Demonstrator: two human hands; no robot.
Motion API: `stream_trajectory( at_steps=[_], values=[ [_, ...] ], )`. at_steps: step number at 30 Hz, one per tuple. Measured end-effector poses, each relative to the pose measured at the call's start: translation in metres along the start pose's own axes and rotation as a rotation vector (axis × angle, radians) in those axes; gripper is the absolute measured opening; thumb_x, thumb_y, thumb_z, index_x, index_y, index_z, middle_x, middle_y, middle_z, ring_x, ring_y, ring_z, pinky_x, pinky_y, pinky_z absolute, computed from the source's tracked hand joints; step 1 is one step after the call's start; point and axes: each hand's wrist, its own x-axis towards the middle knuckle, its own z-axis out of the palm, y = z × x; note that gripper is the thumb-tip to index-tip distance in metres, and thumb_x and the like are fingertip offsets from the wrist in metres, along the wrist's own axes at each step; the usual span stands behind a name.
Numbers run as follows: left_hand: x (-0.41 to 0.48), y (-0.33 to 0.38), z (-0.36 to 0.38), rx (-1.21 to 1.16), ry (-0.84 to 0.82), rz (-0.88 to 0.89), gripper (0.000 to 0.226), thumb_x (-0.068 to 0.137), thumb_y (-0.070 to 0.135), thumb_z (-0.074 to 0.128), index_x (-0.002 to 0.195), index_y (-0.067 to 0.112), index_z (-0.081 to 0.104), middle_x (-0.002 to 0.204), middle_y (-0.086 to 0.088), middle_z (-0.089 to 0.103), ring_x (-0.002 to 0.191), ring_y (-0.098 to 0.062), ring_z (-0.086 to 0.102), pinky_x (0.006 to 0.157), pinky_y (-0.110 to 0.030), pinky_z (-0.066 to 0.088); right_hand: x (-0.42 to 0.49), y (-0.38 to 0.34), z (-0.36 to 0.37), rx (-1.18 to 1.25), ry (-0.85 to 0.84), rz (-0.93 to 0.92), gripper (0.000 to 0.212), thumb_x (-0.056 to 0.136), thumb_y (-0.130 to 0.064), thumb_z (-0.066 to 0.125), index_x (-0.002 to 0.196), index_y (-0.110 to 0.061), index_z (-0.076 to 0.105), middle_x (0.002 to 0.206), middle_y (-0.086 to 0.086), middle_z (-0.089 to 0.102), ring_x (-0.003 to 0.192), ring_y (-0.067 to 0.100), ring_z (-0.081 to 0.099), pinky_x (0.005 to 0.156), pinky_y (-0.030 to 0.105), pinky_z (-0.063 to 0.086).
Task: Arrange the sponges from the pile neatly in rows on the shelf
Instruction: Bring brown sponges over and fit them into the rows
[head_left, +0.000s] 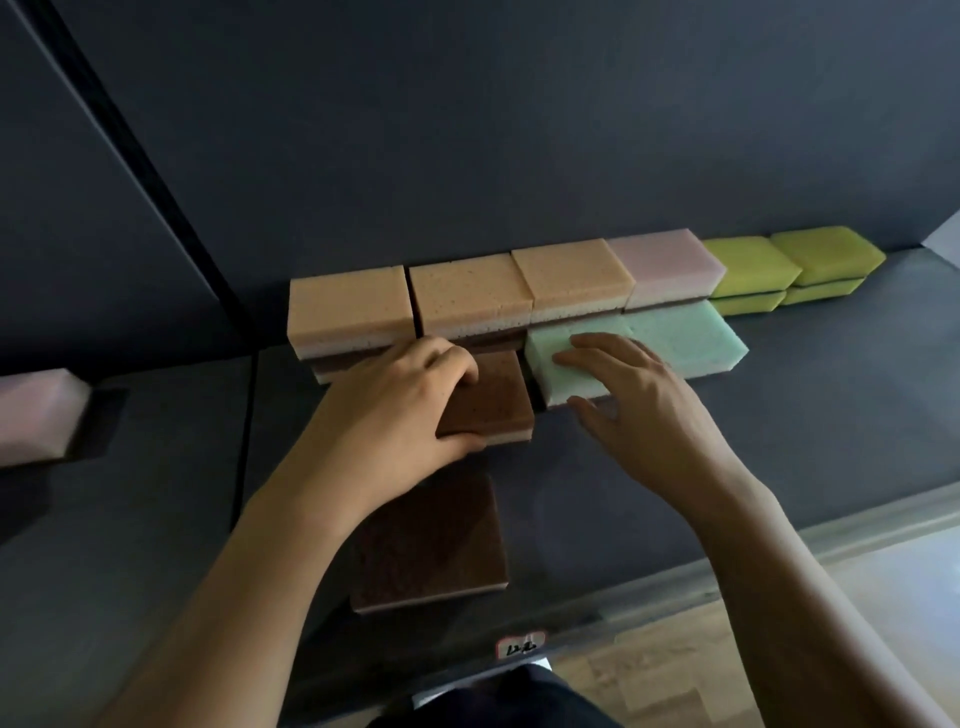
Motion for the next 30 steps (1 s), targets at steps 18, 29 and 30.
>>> stream_trajectory(
  at_steps=[18,29,30],
  values=[
    [0.009,0.012,0.011,0.043,0.018,-0.016,0.055,0.081,0.044,0.071,0.132,0.031,0.054,0.133,0.012,0.047,0.117,-0.011,0.050,0.092,-0.034,0.049,0.001,0.010,0.001,-0.051,0.018,-0.062,0.033,0.088,-0.013,0.067,0.120,-0.022,0.067,0.129,0.000,0.062,0.120,0.025,0.057,0.087,0.043,0.049],
    [0.023,0.020,0.017,0.066,0.045,-0.021,0.047,0.081,0.032,0.074,0.126,0.025,0.063,0.128,0.006,0.054,0.115,-0.015,0.053,0.084,-0.039,0.055,0.002,0.014,0.001,-0.051,0.023,-0.079,0.035,0.087,-0.012,0.070,0.120,-0.024,0.067,0.126,-0.002,0.063,0.118,0.023,0.058,0.088,0.041,0.048],
    [0.025,0.020,0.018,0.072,0.046,-0.023,0.046,0.081,0.032,0.074,0.126,0.025,0.064,0.127,0.006,0.054,0.114,-0.016,0.053,0.082,-0.038,0.055,0.003,0.014,0.000,-0.055,0.025,-0.083,0.035,0.087,-0.013,0.070,0.119,-0.024,0.068,0.126,-0.002,0.064,0.118,0.023,0.058,0.087,0.040,0.048]
  ],
)
